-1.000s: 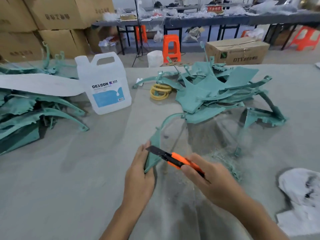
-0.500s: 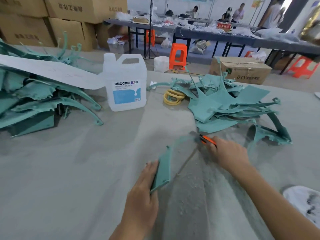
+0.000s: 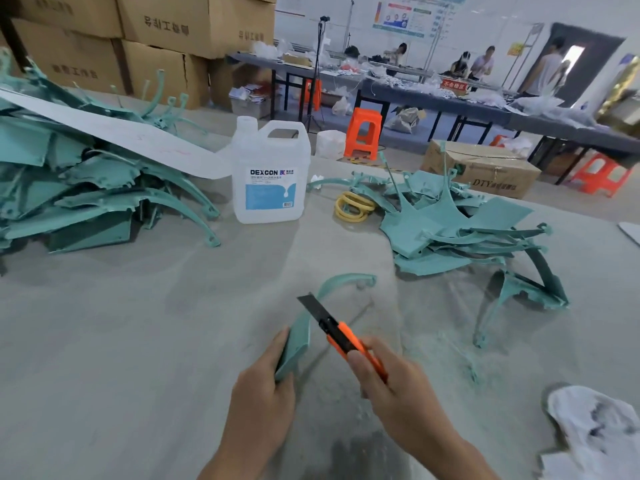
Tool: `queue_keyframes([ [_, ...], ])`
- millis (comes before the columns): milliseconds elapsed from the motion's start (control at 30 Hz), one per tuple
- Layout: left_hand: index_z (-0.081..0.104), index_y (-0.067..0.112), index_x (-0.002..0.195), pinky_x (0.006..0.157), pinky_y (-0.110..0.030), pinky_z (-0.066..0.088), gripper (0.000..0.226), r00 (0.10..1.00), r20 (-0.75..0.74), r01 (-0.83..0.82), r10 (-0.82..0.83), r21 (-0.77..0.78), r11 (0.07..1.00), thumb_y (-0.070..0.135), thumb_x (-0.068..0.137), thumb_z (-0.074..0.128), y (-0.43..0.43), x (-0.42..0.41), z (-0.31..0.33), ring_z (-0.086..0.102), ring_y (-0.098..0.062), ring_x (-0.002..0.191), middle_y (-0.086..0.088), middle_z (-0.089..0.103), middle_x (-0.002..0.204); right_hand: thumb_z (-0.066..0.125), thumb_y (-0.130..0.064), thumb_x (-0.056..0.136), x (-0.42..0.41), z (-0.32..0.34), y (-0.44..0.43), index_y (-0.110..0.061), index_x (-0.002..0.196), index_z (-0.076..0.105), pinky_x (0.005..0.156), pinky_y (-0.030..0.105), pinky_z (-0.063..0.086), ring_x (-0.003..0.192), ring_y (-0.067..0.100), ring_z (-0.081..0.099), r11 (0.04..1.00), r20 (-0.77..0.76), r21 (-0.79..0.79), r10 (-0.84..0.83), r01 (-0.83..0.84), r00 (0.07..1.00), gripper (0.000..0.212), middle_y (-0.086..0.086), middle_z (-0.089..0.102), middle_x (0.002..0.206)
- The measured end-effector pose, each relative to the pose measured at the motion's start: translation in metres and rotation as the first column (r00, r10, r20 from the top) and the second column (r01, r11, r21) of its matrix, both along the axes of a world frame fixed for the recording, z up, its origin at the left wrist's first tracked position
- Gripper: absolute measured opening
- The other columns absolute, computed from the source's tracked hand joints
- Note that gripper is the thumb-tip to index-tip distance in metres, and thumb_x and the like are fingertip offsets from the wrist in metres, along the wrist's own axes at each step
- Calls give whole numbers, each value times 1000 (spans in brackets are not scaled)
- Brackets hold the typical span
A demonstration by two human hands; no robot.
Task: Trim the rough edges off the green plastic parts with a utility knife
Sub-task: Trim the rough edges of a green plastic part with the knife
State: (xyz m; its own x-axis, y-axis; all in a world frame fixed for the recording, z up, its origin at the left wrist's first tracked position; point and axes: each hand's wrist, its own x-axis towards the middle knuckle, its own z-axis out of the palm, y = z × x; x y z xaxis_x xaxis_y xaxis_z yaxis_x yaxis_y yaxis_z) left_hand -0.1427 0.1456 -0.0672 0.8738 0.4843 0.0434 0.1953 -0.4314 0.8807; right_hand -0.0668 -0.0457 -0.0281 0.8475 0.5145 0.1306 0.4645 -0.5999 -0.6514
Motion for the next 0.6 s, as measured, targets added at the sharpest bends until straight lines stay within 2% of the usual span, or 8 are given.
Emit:
queue_keyframes([
  [67, 53, 29, 145, 98, -18, 43, 63, 1000, 12, -13, 13, 9, 1000, -1, 90, 57, 0, 0, 1, 60, -11, 123, 10, 61, 138, 27, -81, 89, 16, -4, 4, -36, 103, 53, 55, 36, 46, 59, 13, 61, 996, 80, -68, -53, 58, 995, 55, -6, 62, 66],
  [133, 53, 28, 145, 99, -18, 42, 63, 1000, 6, -14, 14, 17, 1000, -2, 90, 56, 0, 1, 2, 58, -12, 126, 10, 60, 139, 34, -71, 96, 51, -9, 3, -30, 105, 55, 60, 38, 46, 72, 27, 66, 957, 160, -205, -174, 205, 972, 47, -3, 65, 72],
  [200, 49, 29, 148, 106, -20, 40, 63, 1000, -14, 18, -18, 27, 999, 0, 92, 55, -4, -1, 3, 53, -10, 131, 14, 55, 144, 35, -61, 101, 92, -9, -7, -27, 105, 57, 67, 39, 47, 86, 36, 66, 848, 207, -392, -295, 356, 933, 41, 7, 69, 89],
  [267, 46, 29, 150, 110, -24, 39, 61, 1000, -18, 22, -21, 39, 999, 3, 95, 54, -6, -3, 3, 51, -8, 133, 16, 51, 148, 34, -56, 104, 121, -2, -19, -21, 101, 57, 69, 38, 46, 90, 34, 65, 733, 253, -544, -321, 408, 913, 42, 9, 69, 99],
  [367, 45, 29, 150, 111, -24, 39, 62, 1000, -13, 18, -17, 60, 998, 3, 94, 54, -8, -2, 2, 52, -10, 133, 15, 50, 149, 31, -55, 105, 132, 13, -22, -21, 106, 57, 66, 38, 47, 81, 30, 63, 751, 279, -523, -297, 404, 913, 42, 4, 66, 89],
  [433, 47, 28, 149, 113, -24, 37, 62, 1000, 4, 12, -12, 79, 997, 2, 94, 56, -10, -2, 1, 49, -10, 136, 14, 49, 149, 32, -61, 102, 116, 24, -16, -28, 106, 55, 60, 37, 47, 73, 24, 62, 864, 230, -395, -236, 312, 944, 40, -2, 65, 78],
  [500, 49, 27, 148, 113, -23, 36, 62, 1000, 17, 5, -7, 80, 997, 0, 92, 57, -11, -1, 1, 49, -10, 136, 14, 50, 148, 39, -64, 99, 84, 37, -12, -36, 105, 57, 59, 35, 50, 65, 15, 63, 963, 137, -249, -69, 102, 988, 33, -6, 66, 70],
  [600, 50, 28, 147, 110, -25, 39, 65, 1000, 17, 1, -3, 108, 994, -2, 90, 56, -10, -3, -1, 51, -11, 134, 11, 53, 147, 47, -61, 98, 46, 54, -18, -41, 103, 60, 51, 26, 42, 55, 8, 58, 954, 51, -234, 202, -185, 978, 24, -8, 65, 69],
])
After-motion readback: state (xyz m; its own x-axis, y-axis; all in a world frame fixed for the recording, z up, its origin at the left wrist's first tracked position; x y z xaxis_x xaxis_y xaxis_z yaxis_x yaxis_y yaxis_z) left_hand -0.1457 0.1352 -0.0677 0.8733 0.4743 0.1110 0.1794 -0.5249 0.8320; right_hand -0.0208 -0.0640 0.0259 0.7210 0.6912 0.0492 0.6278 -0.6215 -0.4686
